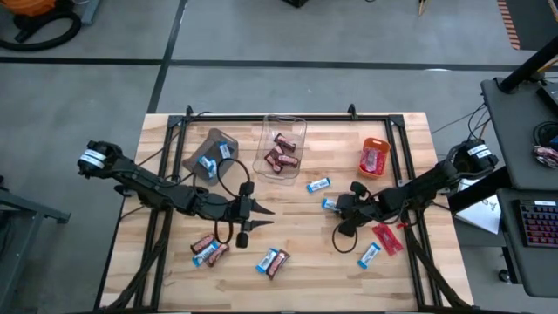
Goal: Sort candy
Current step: Put the blue chocolate into the black bin
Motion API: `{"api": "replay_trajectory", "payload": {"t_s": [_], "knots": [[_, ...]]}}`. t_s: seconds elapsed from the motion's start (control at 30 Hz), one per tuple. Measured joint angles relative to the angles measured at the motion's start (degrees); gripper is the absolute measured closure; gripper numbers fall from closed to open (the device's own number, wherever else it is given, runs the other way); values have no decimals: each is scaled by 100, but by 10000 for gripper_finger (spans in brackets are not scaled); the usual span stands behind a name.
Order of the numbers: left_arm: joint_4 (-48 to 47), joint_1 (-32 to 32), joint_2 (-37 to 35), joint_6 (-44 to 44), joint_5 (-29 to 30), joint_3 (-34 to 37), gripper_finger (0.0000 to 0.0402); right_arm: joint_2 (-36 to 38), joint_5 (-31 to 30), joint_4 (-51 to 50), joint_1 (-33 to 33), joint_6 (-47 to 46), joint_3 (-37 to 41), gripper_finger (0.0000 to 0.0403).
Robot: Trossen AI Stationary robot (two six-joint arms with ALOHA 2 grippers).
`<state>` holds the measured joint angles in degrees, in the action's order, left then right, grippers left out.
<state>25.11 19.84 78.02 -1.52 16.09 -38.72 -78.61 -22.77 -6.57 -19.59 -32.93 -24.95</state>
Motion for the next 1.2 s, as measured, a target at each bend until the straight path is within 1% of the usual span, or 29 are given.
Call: {"api": "replay_trajectory", "payload": {"t_s": [0.07, 0.17, 0.23, 0.33, 0.47, 0.6, 0.73, 0.83, 0.93, 1.0, 1.1, 1.2], "knots": [[-6, 0, 51, -66, 1, 0, 306, 22, -62, 22, 0, 5, -2, 336], [59, -2, 154, -210, 1, 0, 306, 97, -56, 135, 4, 3, -5, 361], [176, -11, 248, -382, 31, 0, 306, 165, -58, 291, 2, 60, 0, 366], [369, -12, 416, -604, 306, 0, 306, 273, -60, 645, -28, 333, 30, 369], [690, -22, 723, -677, 604, 0, 296, 391, -276, 1713, -54, 889, 18, 370], [1168, -61, 1031, -676, 861, 0, 270, 349, -565, 2876, -91, 1645, 18, 370], [1714, -168, 1368, -686, 908, 0, 232, 337, -866, 3924, -118, 2477, -38, 370], [2304, -271, 1667, -699, 908, 0, 203, 337, -877, 4519, -116, 3047, -141, 370], [3043, -379, 2039, -699, 904, 0, 183, 311, -881, 4764, -116, 3423, -288, 370], [3571, -427, 2288, -692, 901, -30, 177, 299, -920, 4744, -116, 3560, -387, 370], [4145, -474, 2663, -631, 897, -206, 176, 190, -1059, 4763, -114, 3713, -555, 370], [4420, -485, 2991, -473, 866, -484, 183, 51, -1200, 4724, -113, 3879, -663, 370]]}}
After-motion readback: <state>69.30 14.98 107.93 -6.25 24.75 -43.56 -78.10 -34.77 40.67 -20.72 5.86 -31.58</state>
